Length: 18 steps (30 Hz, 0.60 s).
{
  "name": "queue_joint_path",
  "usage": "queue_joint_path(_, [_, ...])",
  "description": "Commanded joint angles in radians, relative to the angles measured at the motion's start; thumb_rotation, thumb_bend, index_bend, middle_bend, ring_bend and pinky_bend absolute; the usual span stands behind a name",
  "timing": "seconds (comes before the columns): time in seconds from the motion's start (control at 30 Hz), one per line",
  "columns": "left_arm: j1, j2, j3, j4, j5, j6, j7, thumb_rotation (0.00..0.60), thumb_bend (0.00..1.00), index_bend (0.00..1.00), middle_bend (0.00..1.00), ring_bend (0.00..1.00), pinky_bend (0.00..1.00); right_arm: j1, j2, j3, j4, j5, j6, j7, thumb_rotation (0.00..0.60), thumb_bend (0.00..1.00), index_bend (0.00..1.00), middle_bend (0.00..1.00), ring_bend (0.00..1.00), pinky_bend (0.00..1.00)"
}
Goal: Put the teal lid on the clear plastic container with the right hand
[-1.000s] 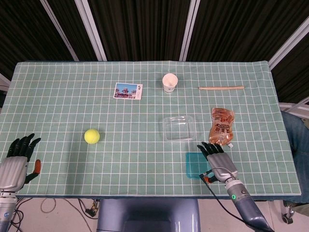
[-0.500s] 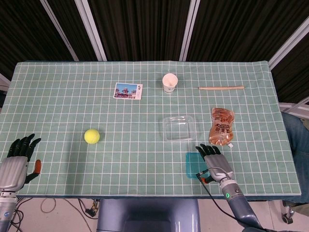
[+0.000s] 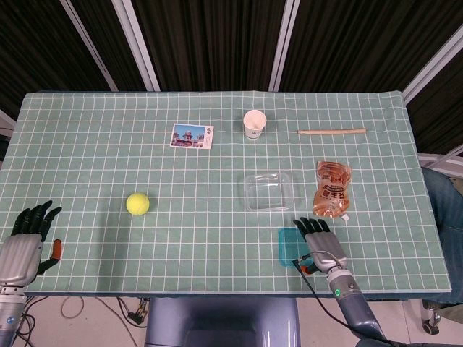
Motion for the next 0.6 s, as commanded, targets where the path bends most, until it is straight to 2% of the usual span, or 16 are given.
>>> queue_joint_path(0.03, [-0.001,0.000,-0.001,0.000,0.000,0.001,0.002,0.600,0.56,0.12,0.00,0.00,0.00,0.001,-0.003,-0.003,0.006,0.002,0.000,-0.001,0.600,0.21,0.01,0.11,0.00,0.00])
queue_joint_path(0.6, [-0.001,0.001,0.001,-0.003,-0.004,-0.002,0.006,0.600,0.56,0.12,0.00,0.00,0.00,0.003,-0.024,-0.021,0.034,-0.003,0.007,-0.001,0.600,0.21,0.01,0.14,0.00,0.00])
